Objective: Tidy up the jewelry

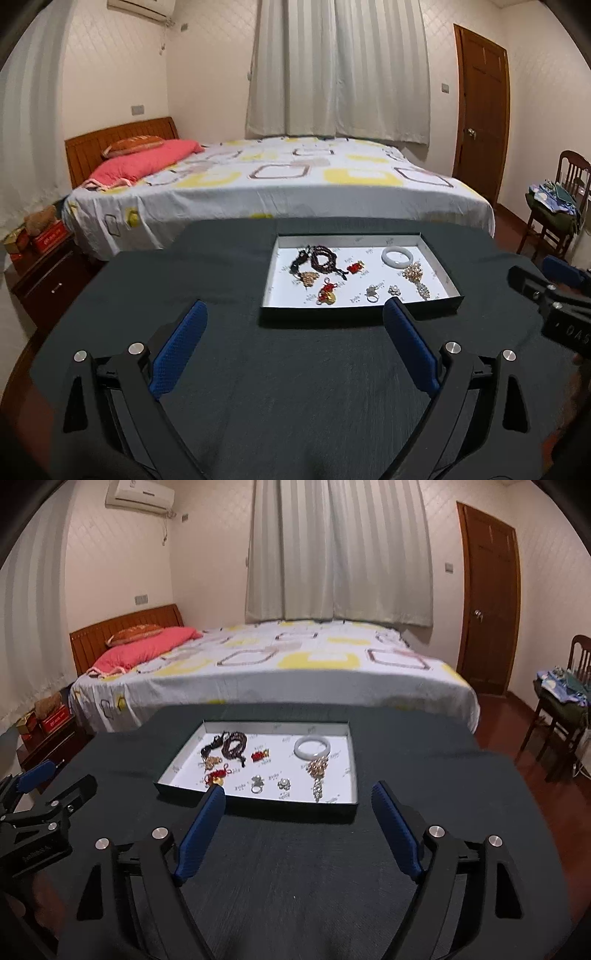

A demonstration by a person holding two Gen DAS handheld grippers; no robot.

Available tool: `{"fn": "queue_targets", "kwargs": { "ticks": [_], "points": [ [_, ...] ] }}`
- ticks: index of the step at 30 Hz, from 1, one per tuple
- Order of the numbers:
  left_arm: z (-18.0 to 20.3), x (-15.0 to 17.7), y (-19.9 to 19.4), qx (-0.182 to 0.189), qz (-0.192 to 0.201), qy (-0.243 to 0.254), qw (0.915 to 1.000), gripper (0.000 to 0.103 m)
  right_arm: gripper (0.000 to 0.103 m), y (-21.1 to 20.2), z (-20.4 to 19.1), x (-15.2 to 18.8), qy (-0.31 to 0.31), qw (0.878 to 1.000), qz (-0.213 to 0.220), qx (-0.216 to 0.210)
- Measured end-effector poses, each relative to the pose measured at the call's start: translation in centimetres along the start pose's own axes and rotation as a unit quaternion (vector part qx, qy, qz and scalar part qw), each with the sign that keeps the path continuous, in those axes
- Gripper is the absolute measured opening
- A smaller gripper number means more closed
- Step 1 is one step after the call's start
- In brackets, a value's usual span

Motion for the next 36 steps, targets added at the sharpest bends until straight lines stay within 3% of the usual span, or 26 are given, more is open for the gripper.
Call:
{"fn": "queue_targets", "kwargs": {
  "ticks": [13, 36],
  "points": [
    [-1.3, 0.2, -3.6, 0.000, 0.015, -0.028, 0.9995, 0.095, 0.079, -4.6, -0.6, 0.0, -0.005, 1.000, 0.030, 0.006],
    [-0.8, 0.4, -4.1, 0.004, 0.016, -0.032, 0.9993, 0.095, 0.079, -5.6, -1.1, 0.1, -0.006, 0.999, 0.037, 0.007]
  ]
}}
Point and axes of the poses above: each gripper's, at about its wrist camera, not at the fingertips, and y roughly the way its jaws point, z to its right, x to its underside, the point moved 8 cm from there along y, roughly the way its jaws point, and after that the axes turned 5 degrees about -z, right-handed, at the moved point
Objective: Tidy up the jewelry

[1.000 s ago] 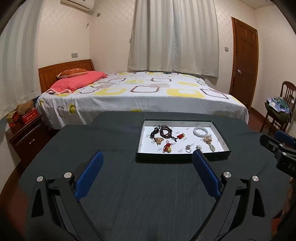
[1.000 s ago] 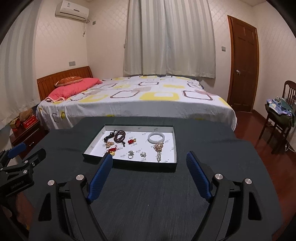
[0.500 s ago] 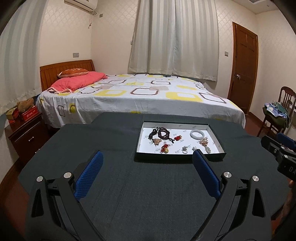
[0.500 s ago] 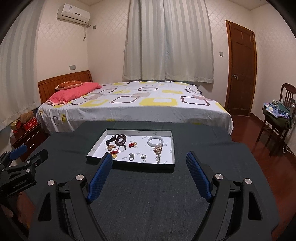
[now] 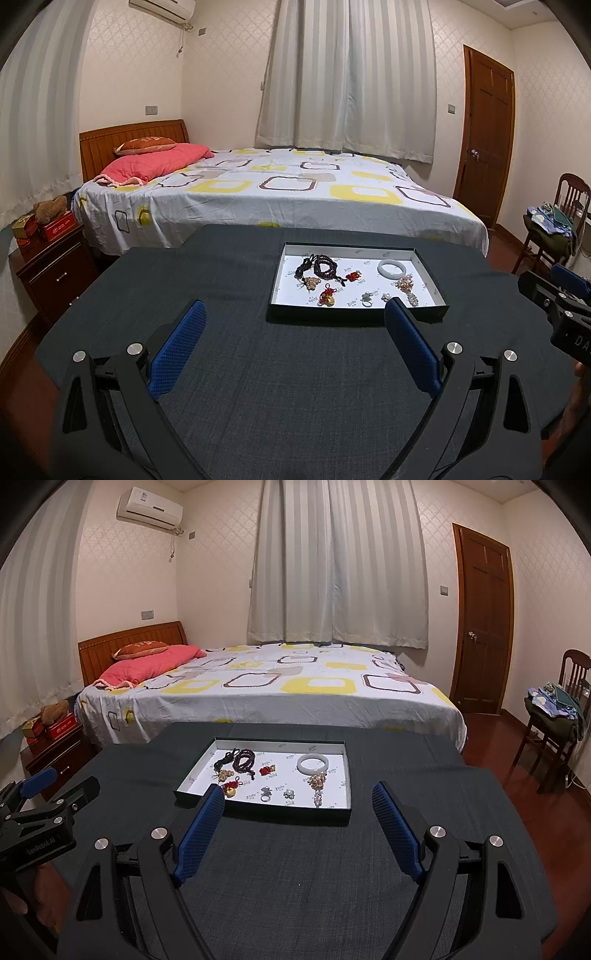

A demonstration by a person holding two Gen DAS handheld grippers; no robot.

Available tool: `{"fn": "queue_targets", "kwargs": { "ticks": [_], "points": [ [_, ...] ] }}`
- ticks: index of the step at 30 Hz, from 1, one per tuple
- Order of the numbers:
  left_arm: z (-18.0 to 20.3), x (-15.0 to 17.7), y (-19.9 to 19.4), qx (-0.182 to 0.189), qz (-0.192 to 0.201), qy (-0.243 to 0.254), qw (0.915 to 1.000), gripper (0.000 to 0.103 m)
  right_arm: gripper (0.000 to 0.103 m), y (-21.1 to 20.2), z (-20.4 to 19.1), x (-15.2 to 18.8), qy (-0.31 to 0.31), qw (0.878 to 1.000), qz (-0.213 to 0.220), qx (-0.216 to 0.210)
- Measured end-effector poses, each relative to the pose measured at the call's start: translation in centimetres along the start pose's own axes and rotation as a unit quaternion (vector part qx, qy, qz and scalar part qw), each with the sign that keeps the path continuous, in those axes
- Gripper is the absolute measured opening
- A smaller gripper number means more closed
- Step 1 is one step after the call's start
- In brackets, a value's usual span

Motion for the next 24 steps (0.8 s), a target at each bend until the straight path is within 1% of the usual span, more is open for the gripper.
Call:
{"fn": "queue_targets", "kwargs": {
  "ticks": [24],
  "points": [
    [0.21, -0.02, -0.09, 0.003, -0.003, -0.002, 1.0000, 0.095, 0.079, 0.08, -0.31, -0.01, -0.002, 1.000, 0.000, 0.000]
  ]
}}
Point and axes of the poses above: each gripper's, at about its wrist camera, not at the fingertips, and y roughly the way its jaws point, z to its right, x to its underside, the point moved 8 cm from there along y, roughly the way its jaws point, and after that the axes turned 5 degrees about -z, right-handed, at the moved point
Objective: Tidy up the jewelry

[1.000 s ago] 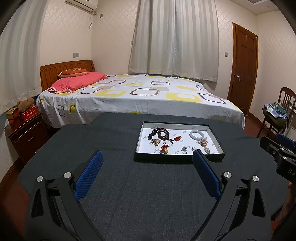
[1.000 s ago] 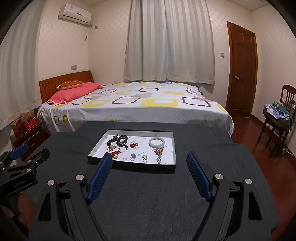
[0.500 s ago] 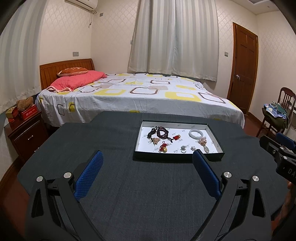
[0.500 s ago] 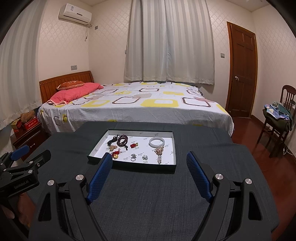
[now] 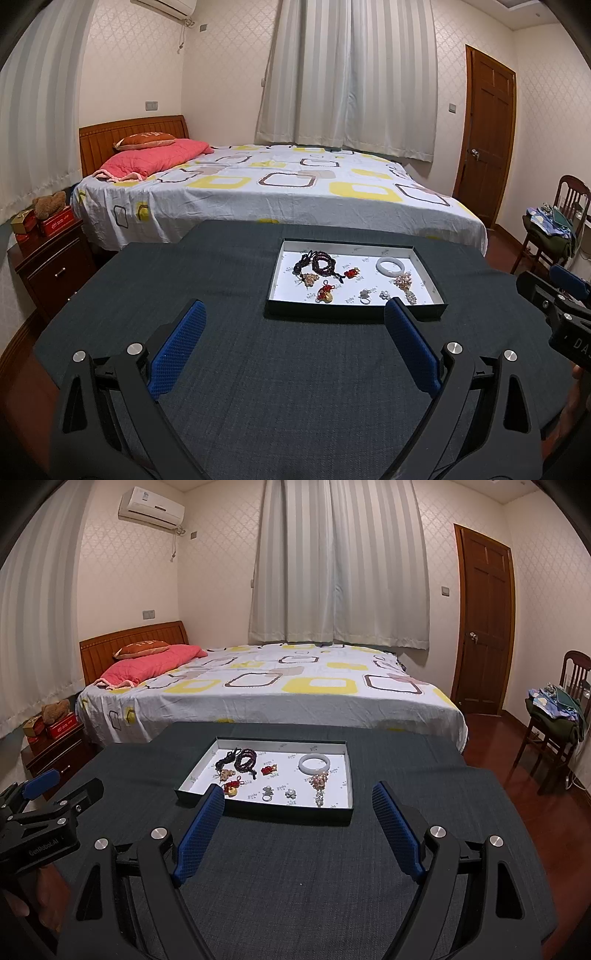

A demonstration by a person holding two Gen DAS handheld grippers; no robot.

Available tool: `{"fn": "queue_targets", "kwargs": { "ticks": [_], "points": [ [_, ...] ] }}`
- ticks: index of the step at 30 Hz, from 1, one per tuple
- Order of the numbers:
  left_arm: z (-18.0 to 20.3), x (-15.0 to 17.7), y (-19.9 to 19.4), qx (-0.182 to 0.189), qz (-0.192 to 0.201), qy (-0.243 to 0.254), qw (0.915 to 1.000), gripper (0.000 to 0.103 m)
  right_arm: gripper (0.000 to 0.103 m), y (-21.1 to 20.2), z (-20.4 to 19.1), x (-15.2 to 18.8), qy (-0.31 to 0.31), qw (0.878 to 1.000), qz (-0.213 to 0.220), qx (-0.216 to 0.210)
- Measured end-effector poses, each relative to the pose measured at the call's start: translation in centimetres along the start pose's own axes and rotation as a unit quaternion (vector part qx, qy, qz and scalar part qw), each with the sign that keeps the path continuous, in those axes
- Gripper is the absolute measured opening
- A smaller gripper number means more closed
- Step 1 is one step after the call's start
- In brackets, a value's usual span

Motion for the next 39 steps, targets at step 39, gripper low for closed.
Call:
{"fn": "queue_targets", "kwargs": {
  "ticks": [39],
  "points": [
    [-2.8, 1.1, 5.2, -0.017, -0.046, -0.013, 0.9987, 0.099, 0.080, 2.9, 1.7, 1.8, 0.009, 1.000, -0.027, 0.005]
  ]
}}
Point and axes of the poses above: each gripper's, at about its wrist camera, not at the fingertips, and y roughly the way its jaws point, z to its right, x to its underside, the point moved 8 cm from there along y, roughly the way its jaws point, and after that the axes turned 5 degrees about -z, right-handed, at the moved point
